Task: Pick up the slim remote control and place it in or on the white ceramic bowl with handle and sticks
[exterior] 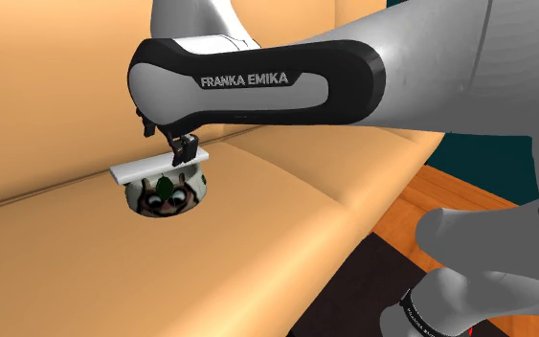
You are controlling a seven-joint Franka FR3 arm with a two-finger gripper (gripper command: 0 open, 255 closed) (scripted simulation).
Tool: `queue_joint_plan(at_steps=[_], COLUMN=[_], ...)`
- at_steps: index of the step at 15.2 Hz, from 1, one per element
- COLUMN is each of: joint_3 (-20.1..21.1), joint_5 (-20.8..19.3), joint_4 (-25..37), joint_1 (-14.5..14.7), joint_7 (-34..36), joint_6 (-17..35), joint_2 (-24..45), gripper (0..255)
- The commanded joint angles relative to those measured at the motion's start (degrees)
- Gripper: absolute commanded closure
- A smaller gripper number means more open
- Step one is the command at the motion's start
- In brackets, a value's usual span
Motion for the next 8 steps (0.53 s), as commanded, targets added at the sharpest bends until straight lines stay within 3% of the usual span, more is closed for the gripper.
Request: queue_joint_plan(at_steps=[1, 4, 8], joint_3=[-2.07, -7.82, -7.86], joint_5=[-0.95, -3.25, -3.14], joint_4=[0.19, 1.18, 1.19], joint_1=[2.04, 7.6, 7.6], joint_7=[0.56, 1.93, 1.86], joint_6=[-1.23, -4.93, -4.96], joint_2=[0.66, 2.1, 2.02], gripper=[0, 0, 0])
